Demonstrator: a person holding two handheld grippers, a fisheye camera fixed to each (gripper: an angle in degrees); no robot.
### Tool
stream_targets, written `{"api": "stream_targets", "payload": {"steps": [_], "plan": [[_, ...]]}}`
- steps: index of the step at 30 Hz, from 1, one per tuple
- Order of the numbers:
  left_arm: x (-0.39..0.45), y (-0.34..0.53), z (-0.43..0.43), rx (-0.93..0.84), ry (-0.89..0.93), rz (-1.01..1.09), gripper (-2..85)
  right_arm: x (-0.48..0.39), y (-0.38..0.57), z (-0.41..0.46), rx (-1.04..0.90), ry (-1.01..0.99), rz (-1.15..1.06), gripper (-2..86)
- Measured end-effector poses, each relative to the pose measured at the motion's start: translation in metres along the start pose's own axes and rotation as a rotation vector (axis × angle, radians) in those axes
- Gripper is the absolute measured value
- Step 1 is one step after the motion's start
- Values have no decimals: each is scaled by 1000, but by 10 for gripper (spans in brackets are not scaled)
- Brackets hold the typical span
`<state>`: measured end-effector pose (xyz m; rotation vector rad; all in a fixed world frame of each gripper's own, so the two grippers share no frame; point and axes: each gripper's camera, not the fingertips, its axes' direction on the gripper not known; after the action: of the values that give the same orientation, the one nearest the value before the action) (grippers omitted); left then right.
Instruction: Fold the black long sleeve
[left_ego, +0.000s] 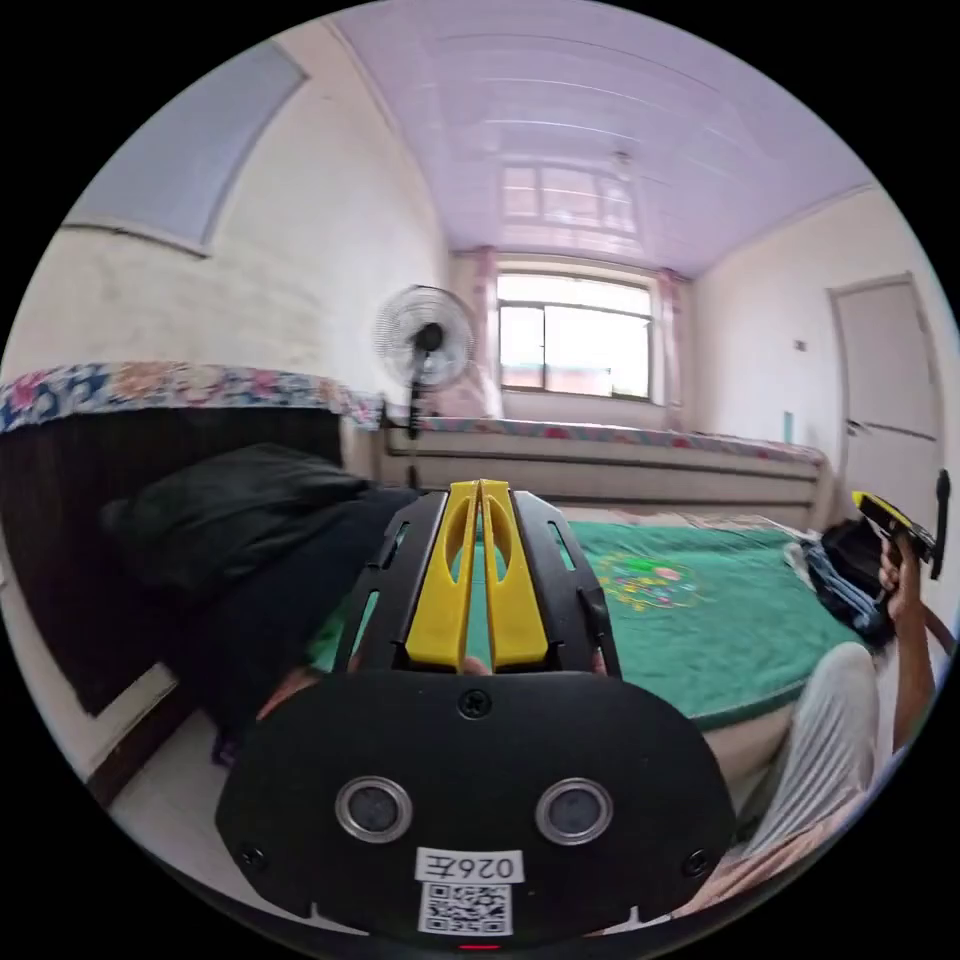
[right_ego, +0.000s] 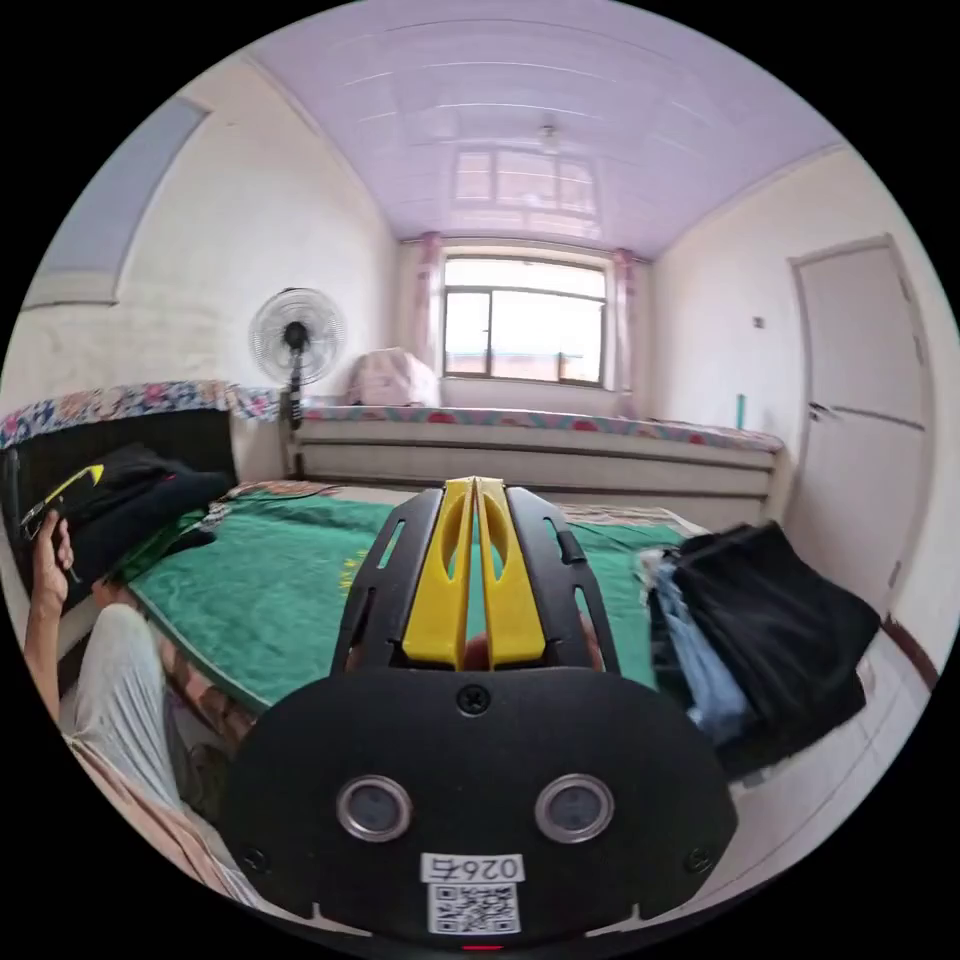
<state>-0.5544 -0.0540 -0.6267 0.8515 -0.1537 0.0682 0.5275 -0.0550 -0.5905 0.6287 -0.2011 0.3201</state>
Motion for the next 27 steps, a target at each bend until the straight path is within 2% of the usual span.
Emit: {"api": "stream_targets", "payload": {"steps": [4,9,12,14,16,20,22,24,27], "plan": [[-118,53,-56,38,-244,-187,10,-133,-52,37,-12,-211,-216,-12],[-213,104,-80,39,-275,-297,99,-287,-92,74,-77,-445,-476,-12],[-239,120,-73,17,-289,-199,134,-378,-107,90,-77,-497,-654,-12],[-242,122,-63,-7,-311,-78,152,-425,-115,102,-83,-523,-731,-12],[-241,120,-34,-111,-337,115,158,-476,-130,122,-124,-597,-773,-12],[-256,126,31,-394,-361,277,134,-538,-157,165,-255,-759,-751,-12],[-272,139,73,-549,-389,365,83,-569,-170,189,-328,-836,-724,-11],[-280,147,88,-578,-393,445,58,-586,-177,203,-356,-870,-704,-8],[-304,144,91,-557,-275,431,43,-607,-184,219,-366,-898,-695,10]]}}
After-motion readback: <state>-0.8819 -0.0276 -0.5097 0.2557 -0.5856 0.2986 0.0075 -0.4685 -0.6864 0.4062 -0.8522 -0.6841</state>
